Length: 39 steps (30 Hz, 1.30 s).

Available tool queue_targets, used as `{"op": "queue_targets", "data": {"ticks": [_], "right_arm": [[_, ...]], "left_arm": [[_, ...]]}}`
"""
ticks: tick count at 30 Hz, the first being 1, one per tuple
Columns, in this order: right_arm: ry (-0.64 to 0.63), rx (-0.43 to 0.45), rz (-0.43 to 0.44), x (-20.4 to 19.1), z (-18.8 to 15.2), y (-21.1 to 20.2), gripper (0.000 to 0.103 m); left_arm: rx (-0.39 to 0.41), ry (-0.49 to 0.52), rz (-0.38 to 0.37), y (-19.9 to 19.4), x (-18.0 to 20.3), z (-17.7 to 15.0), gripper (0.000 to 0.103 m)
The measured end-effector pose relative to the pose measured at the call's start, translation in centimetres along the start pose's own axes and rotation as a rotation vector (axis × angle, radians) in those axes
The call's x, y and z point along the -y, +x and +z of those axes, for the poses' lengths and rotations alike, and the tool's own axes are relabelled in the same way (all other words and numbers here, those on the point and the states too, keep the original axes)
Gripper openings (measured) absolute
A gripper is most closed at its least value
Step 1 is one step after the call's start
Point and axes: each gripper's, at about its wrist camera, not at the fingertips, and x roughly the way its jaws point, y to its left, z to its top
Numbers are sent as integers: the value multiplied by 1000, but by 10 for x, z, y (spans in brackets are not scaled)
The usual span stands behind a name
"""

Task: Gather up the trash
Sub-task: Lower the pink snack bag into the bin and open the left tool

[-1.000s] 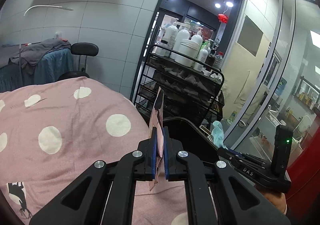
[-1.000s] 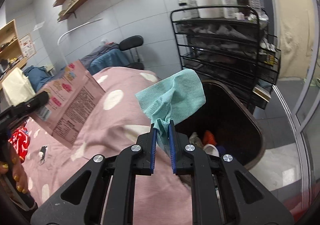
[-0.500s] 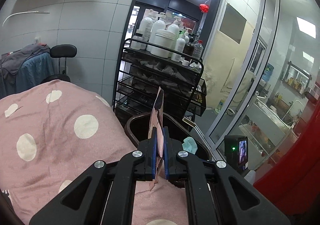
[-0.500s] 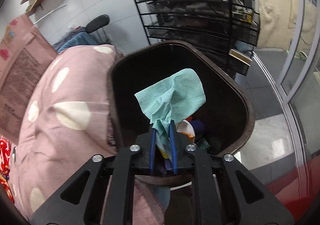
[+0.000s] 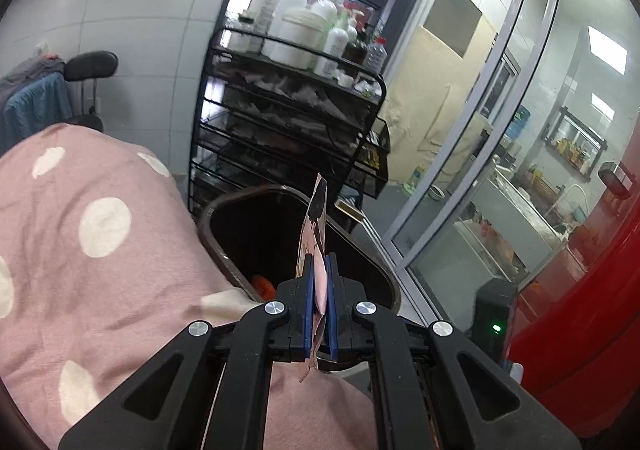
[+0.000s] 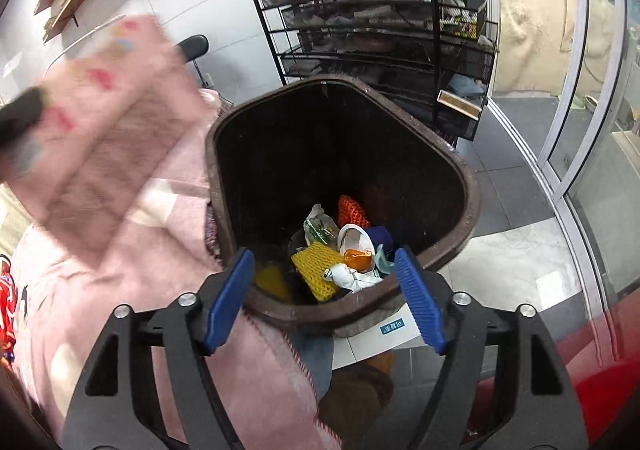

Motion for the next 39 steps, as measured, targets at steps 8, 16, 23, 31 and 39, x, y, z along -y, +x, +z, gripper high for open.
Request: {"op": "queue_targets", "data": {"ticks": [8,16,23,31,39], "right_arm": [[-14,34,-13,1,-12,-34,78],[-16,31,-15,4,-18,-47,79],[-26,28,-9,2,-23,-48,83],[-58,54,-46,-1,-26,-48,87],[-92,165,-32,-20,-29,-67,91]], "left_arm": [[-130,14,-41,53,12,0,6],[-205,3,-35,86,16,2,10],[-149,78,48,73,20,-2,74],[-12,117,139,15,18,-7,98],[100,100,253,-43,2,-26,98]]}}
